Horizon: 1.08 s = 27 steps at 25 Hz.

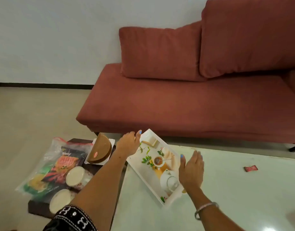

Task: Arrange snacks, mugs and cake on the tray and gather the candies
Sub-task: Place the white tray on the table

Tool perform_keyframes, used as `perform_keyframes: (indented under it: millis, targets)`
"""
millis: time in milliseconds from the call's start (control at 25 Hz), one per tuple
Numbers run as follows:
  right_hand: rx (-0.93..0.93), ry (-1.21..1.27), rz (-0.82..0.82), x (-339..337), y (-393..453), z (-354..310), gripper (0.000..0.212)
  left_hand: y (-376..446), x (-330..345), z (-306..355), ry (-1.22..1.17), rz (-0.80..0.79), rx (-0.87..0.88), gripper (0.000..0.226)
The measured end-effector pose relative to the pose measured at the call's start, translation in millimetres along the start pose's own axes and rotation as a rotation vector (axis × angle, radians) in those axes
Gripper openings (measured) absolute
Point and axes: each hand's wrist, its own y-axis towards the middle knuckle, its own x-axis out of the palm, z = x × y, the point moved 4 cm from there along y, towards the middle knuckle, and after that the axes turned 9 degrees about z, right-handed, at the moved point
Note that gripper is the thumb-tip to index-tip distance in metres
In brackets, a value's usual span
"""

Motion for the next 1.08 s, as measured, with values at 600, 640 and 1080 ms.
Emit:
perform_keyframes:
  millis: [600, 640, 1080]
  targets:
    - [0.671, 0.287, 0.291, 173.3, -42.8, 152.7, 0.047, 114.5, 187.1, -138.2, -0.038, -0.196, -0.223, 0.066]
    - [0.665, 0.304, 0.331, 173.5, -41.6, 153.3, 0.042, 120.0, 191.0, -140.5, -0.033, -0.201, -0.222, 0.067]
    - [0.739, 0.364, 0.365, 171.8, -28.3, 163.5, 0.025, 142.6, 214.7, -154.5, -0.241, -0.213, -0.468, 0.074]
